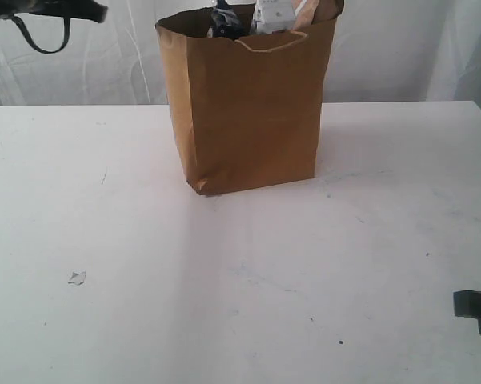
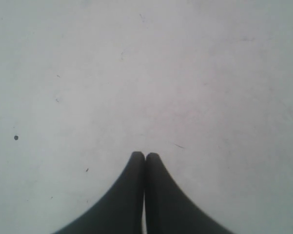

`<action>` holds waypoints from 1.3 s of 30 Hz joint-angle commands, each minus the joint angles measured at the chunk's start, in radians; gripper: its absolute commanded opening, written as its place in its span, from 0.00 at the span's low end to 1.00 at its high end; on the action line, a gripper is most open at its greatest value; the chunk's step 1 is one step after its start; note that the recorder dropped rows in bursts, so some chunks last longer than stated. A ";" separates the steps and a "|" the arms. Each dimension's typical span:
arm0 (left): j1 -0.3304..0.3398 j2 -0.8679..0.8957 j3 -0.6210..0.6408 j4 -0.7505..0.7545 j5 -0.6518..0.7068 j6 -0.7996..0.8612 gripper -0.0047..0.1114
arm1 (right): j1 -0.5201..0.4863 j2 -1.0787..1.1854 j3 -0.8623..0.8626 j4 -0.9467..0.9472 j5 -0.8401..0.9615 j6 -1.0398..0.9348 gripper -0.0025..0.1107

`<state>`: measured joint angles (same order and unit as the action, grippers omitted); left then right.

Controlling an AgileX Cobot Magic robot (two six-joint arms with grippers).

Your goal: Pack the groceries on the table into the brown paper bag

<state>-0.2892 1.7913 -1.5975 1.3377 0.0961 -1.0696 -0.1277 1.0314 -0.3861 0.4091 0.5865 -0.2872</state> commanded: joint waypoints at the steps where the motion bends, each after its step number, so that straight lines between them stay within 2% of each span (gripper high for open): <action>1: -0.002 -0.035 0.014 -0.190 0.410 0.270 0.04 | -0.001 -0.002 0.008 0.001 -0.014 0.003 0.02; 3: 0.006 -0.029 0.014 -0.406 0.592 0.570 0.04 | -0.001 -0.002 0.008 0.005 -0.018 0.003 0.02; 5: 0.037 -0.013 0.014 -0.697 0.766 0.929 0.04 | -0.001 -0.002 0.008 0.014 -0.026 0.003 0.02; 6: 0.060 -0.004 0.014 -0.812 0.817 1.029 0.04 | -0.001 -0.002 0.008 0.023 -0.031 0.003 0.02; 8: 0.107 0.013 0.021 -1.084 0.861 1.173 0.04 | -0.001 -0.002 0.008 0.042 -0.047 0.003 0.02; 10: 0.135 0.017 0.038 -1.278 0.870 1.239 0.04 | -0.001 -0.002 0.008 0.046 -0.056 0.003 0.02; 13: 0.149 0.001 0.061 -1.434 0.809 1.253 0.04 | -0.001 -0.002 0.008 0.048 -0.050 0.003 0.02; 18: 0.149 -0.073 0.099 -1.579 0.593 1.233 0.04 | -0.001 -0.002 0.008 0.051 -0.044 0.003 0.02; 22: 0.149 -0.163 0.182 -1.587 0.449 1.164 0.04 | -0.001 -0.002 0.008 0.050 -0.047 0.003 0.02; 25: 0.154 -0.273 0.331 -1.490 0.257 1.031 0.04 | -0.001 -0.002 0.008 0.048 -0.068 0.003 0.02; 27: 0.175 -0.381 0.473 -1.419 0.088 0.927 0.04 | -0.001 -0.002 0.008 0.048 -0.092 0.003 0.02; 29: 0.208 -0.505 0.620 -1.389 -0.033 0.892 0.04 | -0.001 -0.002 0.008 0.048 -0.142 0.003 0.02; 32: 0.264 -0.685 0.802 -1.355 -0.077 0.924 0.04 | -0.001 -0.016 -0.004 0.044 -0.250 -0.020 0.02; 35: 0.311 -0.876 0.935 -1.332 -0.082 0.985 0.04 | -0.001 -0.053 -0.043 0.042 -0.370 -0.129 0.02; 39: 0.364 -1.111 1.045 -1.338 -0.103 0.978 0.04 | -0.001 -0.165 -0.117 0.042 -0.485 -0.269 0.02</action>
<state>0.0418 0.8390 -0.6203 0.0000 0.0192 -0.0933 -0.1277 0.9396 -0.4542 0.4521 0.1929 -0.4658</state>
